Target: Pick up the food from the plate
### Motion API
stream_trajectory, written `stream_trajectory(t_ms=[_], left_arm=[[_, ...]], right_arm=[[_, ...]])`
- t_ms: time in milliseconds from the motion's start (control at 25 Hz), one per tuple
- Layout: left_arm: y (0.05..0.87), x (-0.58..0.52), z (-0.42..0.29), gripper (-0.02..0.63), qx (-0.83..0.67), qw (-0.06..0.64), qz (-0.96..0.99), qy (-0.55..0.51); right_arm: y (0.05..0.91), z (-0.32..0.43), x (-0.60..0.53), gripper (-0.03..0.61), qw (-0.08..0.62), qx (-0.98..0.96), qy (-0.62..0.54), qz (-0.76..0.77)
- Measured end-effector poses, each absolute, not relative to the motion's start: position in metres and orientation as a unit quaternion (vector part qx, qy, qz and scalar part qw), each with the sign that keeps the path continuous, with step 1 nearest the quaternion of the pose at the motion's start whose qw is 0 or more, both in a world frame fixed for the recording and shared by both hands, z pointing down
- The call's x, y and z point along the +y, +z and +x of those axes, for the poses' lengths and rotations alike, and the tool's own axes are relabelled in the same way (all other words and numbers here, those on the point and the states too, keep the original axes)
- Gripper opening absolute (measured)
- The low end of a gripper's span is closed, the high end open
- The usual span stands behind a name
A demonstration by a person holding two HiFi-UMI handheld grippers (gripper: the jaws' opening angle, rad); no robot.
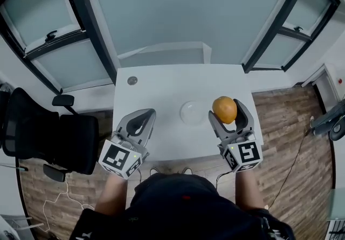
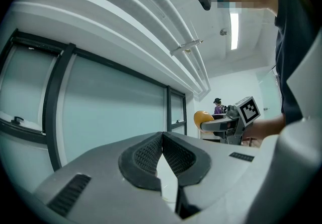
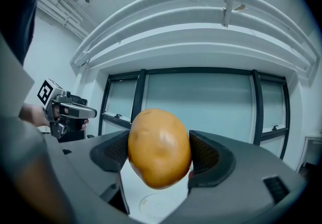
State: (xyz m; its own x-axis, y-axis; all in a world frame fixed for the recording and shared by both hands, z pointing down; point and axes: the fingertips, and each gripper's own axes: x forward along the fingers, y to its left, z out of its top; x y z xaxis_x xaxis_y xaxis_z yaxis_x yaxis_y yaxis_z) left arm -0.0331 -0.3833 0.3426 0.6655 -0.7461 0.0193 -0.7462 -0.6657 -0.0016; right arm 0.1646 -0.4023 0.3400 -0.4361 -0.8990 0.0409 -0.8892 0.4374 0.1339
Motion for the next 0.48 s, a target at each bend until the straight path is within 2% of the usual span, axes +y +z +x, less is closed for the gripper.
stream_trajectory(t_ms=[480], left_arm=[[0.3400,-0.3813,-0.0284,0.023,-0.405,0.002,0.914,0.005]], right_arm=[[0.3360,0.1666,-0.3978,0.362,0.059,-0.845,-0.051,0.529]])
